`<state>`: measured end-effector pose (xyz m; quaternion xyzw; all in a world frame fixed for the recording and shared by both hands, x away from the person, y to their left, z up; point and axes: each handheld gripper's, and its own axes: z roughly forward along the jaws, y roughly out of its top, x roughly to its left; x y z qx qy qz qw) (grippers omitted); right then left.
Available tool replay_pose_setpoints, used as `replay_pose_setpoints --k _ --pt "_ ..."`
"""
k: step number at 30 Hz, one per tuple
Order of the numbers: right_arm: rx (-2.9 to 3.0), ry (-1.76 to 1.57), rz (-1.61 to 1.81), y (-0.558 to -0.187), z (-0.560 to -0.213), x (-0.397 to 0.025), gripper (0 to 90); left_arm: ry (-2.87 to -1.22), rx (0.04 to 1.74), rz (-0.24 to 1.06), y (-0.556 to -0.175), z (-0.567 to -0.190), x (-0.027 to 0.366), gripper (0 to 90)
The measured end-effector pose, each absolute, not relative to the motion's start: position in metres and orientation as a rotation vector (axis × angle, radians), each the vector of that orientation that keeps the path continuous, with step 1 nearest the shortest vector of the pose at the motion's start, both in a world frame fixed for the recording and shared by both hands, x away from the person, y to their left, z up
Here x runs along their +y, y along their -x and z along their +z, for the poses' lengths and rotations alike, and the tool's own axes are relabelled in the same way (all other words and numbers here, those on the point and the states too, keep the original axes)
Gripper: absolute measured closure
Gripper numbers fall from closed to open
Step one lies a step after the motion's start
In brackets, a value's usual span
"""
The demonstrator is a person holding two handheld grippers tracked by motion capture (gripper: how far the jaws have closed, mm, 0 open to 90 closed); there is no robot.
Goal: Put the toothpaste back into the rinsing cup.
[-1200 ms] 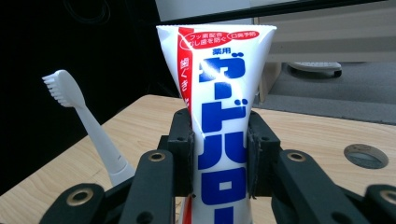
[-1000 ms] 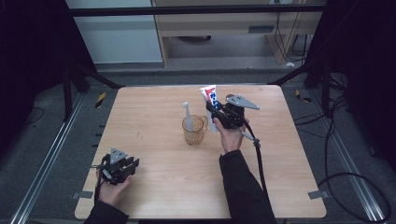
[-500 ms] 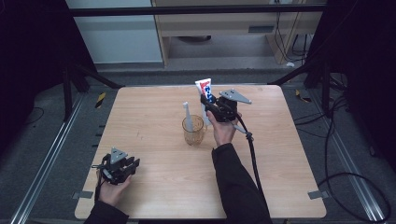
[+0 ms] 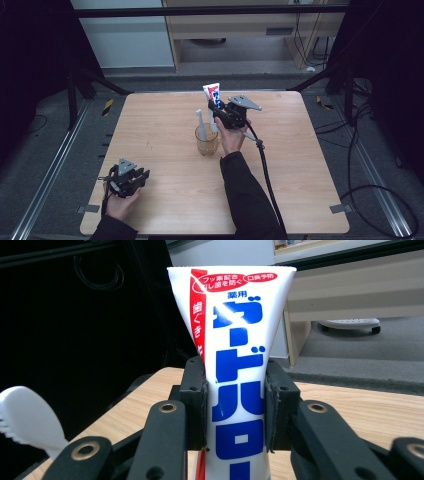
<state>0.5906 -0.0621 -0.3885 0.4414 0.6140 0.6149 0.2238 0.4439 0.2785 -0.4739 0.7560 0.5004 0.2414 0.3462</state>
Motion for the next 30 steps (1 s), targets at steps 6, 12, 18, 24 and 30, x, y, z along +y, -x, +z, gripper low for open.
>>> replay_pose_setpoints --k 6,12,18,24,30 --pt "1.717 -1.221 1.696 -0.594 -0.396 -0.053 68.3 -1.965 1.298 0.625 -0.444 -0.474 0.279 70.8" --pt "1.73 -1.223 1.683 -0.596 -0.401 -0.048 68.1 -1.963 1.298 0.626 -0.444 -0.474 0.279 70.8" --pt "1.755 -1.217 1.663 -0.597 -0.405 -0.044 67.6 -1.963 1.297 0.627 -0.444 -0.474 0.279 70.8" --pt "1.795 -1.224 1.646 -0.598 -0.412 -0.041 66.8 -1.969 1.295 0.627 -0.444 -0.474 0.279 70.8" --pt "1.832 -1.228 1.624 -0.599 -0.416 -0.041 66.2 -1.973 1.293 0.626 -0.444 -0.474 0.279 70.8"
